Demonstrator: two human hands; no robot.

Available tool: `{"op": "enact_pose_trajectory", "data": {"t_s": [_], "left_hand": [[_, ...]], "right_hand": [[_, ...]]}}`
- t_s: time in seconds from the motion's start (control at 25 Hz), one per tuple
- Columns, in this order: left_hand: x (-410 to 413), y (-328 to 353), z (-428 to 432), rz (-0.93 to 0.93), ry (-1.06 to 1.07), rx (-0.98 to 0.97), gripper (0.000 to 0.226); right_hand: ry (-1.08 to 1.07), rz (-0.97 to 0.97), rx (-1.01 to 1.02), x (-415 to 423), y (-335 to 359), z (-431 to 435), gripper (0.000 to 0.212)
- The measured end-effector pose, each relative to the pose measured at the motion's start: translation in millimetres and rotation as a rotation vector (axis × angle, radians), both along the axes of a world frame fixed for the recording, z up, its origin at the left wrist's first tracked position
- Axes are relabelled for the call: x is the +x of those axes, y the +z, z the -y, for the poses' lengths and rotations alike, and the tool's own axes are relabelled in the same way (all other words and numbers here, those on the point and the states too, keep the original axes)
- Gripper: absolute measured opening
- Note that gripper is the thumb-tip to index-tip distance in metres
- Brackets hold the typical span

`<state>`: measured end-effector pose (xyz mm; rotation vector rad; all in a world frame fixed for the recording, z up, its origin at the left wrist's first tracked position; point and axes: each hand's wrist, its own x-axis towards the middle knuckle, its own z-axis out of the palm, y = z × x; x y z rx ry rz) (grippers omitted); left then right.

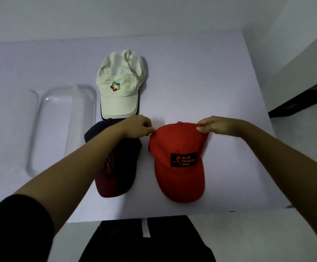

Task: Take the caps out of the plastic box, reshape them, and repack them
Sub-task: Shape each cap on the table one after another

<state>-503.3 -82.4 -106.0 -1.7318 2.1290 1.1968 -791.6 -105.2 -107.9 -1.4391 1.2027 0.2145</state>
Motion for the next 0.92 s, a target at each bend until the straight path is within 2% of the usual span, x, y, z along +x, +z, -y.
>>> {"op": "enact_pose_trajectory", "data": {"t_s": [0.08,0.16,0.2,0.28,0.44,0.52,0.68,0.92], "left_hand": [[-4,4,-1,-0.077,0.125,0.242,0.036],[-16,2,-8,-0.277,0.344,0.511,0.032],[-21,-2,-11,-0.360,0.431,0.558,0.029],[-25,-9,-13,-0.446,0.546,0.529,0.028],[-28,-12,-4,-0.400,0.551,0.394,0.031],[-30,-8,0,-0.400,0.590,0.410,0.030],[-31,-8,6,-0.456,0.641,0.452,0.032],[-25,-13,10,-0.404,0.564,0.375,0.032]], "right_hand": [[0.039,0.002,-0.021,1,-2,3,0.021],[0.057,-0.009,-0.050,4,-6,6,0.023],[0.065,-0.003,-0.049,5,-8,8,0.024],[0.065,0.014,-0.051,5,-11,9,0.028],[0.033,0.054,-0.114,-1,-17,13,0.032],[0.042,0.038,-0.140,0,-17,16,0.036],[-0.015,0.066,-0.012,4,-17,17,0.044],[-0.064,0.106,-0.067,10,-15,21,0.030]]}}
